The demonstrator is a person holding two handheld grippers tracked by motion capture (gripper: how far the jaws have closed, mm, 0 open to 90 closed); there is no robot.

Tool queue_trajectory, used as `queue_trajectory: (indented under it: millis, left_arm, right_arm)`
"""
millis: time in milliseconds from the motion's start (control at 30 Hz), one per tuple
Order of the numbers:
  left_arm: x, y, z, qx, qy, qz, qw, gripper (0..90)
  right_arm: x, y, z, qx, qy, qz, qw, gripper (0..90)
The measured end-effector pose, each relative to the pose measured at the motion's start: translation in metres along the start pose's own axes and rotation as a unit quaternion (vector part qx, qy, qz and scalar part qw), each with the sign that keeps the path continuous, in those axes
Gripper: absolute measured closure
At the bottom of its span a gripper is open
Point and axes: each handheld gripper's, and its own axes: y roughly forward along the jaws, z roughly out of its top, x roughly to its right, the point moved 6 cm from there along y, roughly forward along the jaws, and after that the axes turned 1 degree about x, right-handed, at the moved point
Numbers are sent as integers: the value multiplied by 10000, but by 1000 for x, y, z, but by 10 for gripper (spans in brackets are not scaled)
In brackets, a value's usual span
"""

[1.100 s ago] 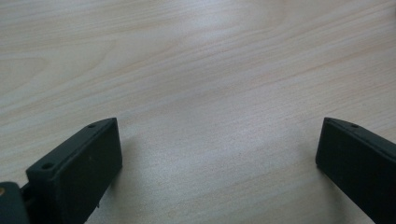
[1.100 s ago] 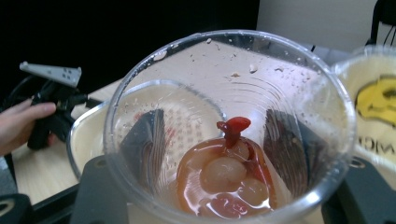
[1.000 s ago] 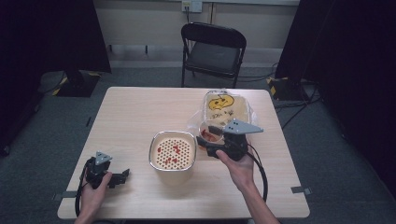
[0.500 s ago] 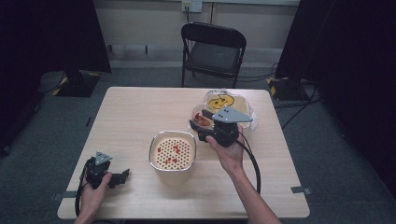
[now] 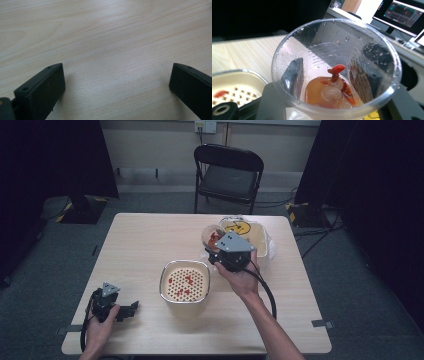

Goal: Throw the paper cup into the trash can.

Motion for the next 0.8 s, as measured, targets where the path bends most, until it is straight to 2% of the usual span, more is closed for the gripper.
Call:
queue_trajectory:
  millis: [33, 67, 133, 167, 200, 267, 300, 333, 367, 400, 467, 500, 533, 567, 600, 633, 667, 700, 733, 767, 800]
  left_arm:
    - [0, 0, 0, -1, 1, 1, 10000, 0]
    - [0, 0, 0, 4, 2, 1, 10000, 0]
    - [0, 0, 0, 2, 4, 1, 10000, 0]
    - [0, 0, 0, 3, 3, 0, 10000, 0]
    - [0, 0, 0, 4, 3, 1, 10000, 0]
    - [0, 0, 0, 2, 4, 0, 10000, 0]
    - [0, 0, 0, 3, 3, 0, 10000, 0]
    - [0, 0, 0, 1, 0, 1, 10000, 0]
    - [0, 0, 0, 1, 0, 1, 10000, 0]
    - [0, 0, 0, 3, 4, 1, 10000, 0]
    - [0, 0, 0, 3, 3, 0, 10000, 0]
    - [0, 0, 0, 0, 1, 0, 10000, 0]
    - [0, 0, 0, 4, 2, 0, 10000, 0]
    - [0, 0, 0, 4, 3, 1, 10000, 0]
    - [0, 0, 0, 2, 4, 1, 10000, 0]
    - [0, 0, 0, 3, 4, 1, 10000, 0]
    - [0, 0, 0, 5, 2, 0, 10000, 0]
    - [0, 0, 0, 0, 2, 0, 10000, 0]
    - [0, 0, 0, 4, 3, 1, 10000, 0]
    - [0, 0, 0, 4, 3, 1, 10000, 0]
    - [0, 0, 0, 3, 4, 0, 10000, 0]
  right_arm:
    - [-3, 1, 2, -85, -301, -39, 9995, 451]
    - [-3, 1, 2, -85, -301, -39, 9995, 451]
    - [-7, 3, 3, -196, -615, -94, 9979, 452]
    - [-10, 4, 3, -254, -801, -124, 9964, 452]
    - [-14, 5, 3, -355, -1112, -188, 9930, 452]
    - [-16, 7, 2, -404, -1193, -152, 9919, 453]
    - [-20, 8, 1, -482, -1453, -208, 9880, 454]
    - [-21, 10, 0, -542, -1577, -222, 9858, 454]
    - [-21, 10, 0, -542, -1577, -222, 9858, 454]
    - [-25, 12, -1, -642, -1873, -276, 9798, 455]
    - [-28, 13, -3, -757, -2210, -358, 9717, 455]
    - [-28, 13, -3, -757, -2210, -358, 9717, 455]
    - [-32, 15, -3, -827, -2496, -361, 9641, 456]
    - [-32, 15, -2, -842, -2590, -392, 9614, 457]
    - [-32, 15, -2, -842, -2590, -392, 9614, 457]
    - [-34, 16, -2, -893, -2735, -459, 9566, 458]
    - [-36, 17, -2, -948, -2951, -505, 9494, 459]
    - [-40, 17, -4, -1053, -3313, -558, 9360, 461]
    - [-42, 18, -4, -1076, -3424, -582, 9316, 461]
    - [-42, 18, -4, -1076, -3424, -582, 9316, 461]
    - [-44, 19, -5, -1073, -3530, -557, 9278, 462]
